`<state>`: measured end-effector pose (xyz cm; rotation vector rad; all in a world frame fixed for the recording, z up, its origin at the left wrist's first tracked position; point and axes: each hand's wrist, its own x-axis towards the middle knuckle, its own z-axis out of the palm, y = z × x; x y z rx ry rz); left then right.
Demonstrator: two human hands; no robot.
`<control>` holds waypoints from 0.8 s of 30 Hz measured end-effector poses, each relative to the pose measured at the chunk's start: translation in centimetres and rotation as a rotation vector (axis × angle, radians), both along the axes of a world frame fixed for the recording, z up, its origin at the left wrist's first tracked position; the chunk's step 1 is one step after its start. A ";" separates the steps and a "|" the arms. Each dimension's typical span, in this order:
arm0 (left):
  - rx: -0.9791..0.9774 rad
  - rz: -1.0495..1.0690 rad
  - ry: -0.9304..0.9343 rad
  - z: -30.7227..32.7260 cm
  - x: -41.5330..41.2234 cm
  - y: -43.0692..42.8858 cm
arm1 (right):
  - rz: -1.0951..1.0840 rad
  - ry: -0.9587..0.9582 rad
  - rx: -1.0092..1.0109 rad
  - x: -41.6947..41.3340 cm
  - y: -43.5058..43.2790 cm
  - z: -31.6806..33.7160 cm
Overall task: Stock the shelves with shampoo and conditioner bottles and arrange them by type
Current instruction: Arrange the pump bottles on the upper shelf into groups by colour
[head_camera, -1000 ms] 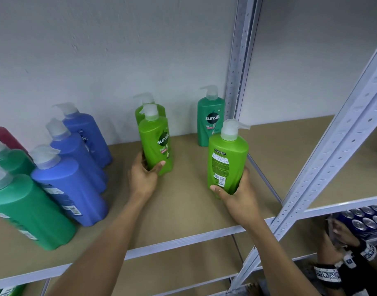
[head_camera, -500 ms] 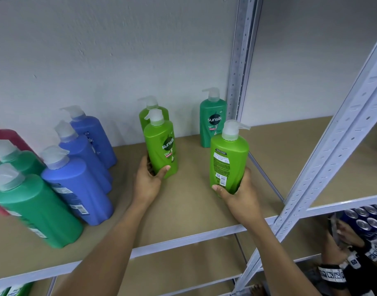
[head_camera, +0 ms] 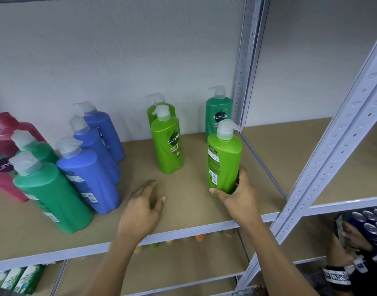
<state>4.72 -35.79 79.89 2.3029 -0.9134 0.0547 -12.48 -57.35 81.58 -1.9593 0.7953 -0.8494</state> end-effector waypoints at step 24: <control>-0.069 -0.123 -0.004 -0.3 -0.2 3.7 | 0.102 0.016 -0.065 8.0 6.3 -0.9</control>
